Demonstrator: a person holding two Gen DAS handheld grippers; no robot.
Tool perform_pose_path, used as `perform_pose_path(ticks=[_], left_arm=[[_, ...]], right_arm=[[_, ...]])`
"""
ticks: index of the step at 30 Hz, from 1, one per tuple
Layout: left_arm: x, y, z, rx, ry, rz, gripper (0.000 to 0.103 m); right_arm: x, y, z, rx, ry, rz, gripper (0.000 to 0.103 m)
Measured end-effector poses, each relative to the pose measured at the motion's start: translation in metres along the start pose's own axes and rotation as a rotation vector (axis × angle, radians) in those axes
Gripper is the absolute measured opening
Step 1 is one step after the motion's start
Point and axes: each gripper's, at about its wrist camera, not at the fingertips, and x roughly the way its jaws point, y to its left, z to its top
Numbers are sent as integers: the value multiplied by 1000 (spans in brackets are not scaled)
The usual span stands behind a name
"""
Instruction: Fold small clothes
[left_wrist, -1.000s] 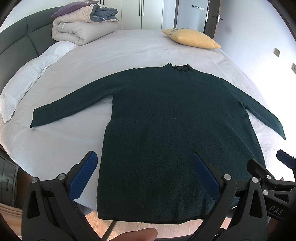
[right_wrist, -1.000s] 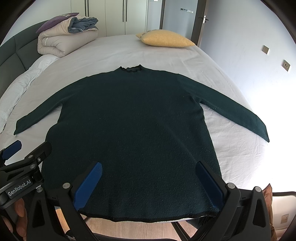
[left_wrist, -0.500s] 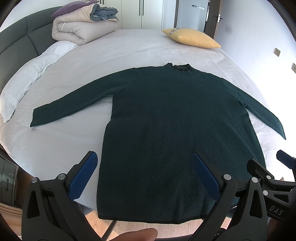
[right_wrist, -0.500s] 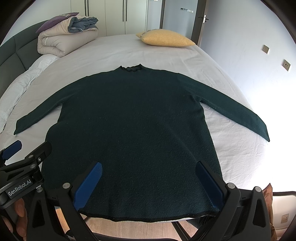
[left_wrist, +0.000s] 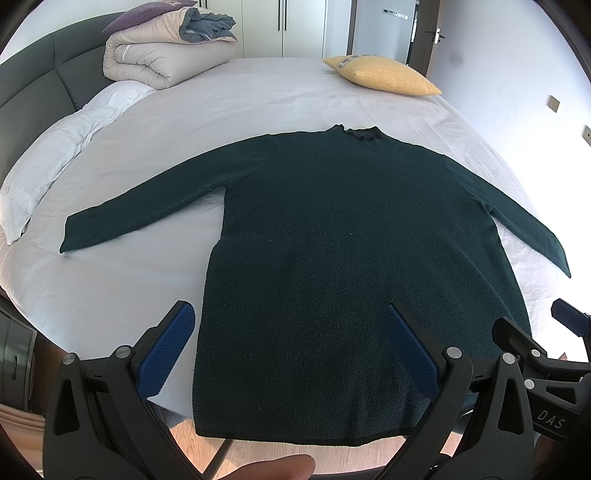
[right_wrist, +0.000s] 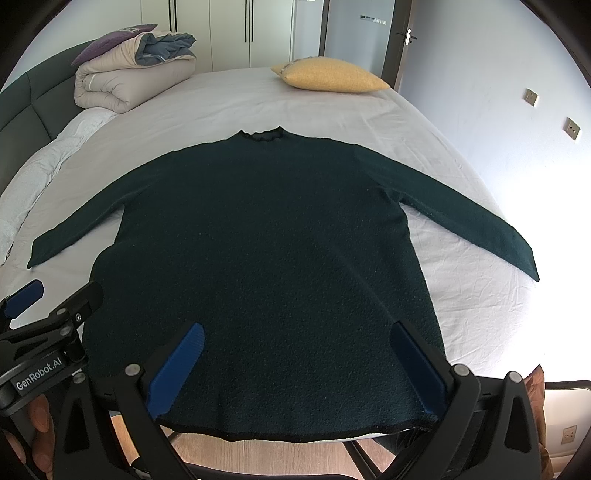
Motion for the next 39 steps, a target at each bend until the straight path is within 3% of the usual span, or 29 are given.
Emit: perform_pose_path(ticks=[15,24,32,39], left_arm=[[5,5,-1,-11,6,-3,103],[22,30,0,-49,18,2,103],[39,113,14,-209,-15,13,103],[60,240,23,-533,-56,-76,103]], right_arm=[[8,5,-1,-2,14,2,103],[19,17,12,-33,38,0,103],[29,41,33,-101,39,-1,103],[37,74,63,-167,13,50,103]])
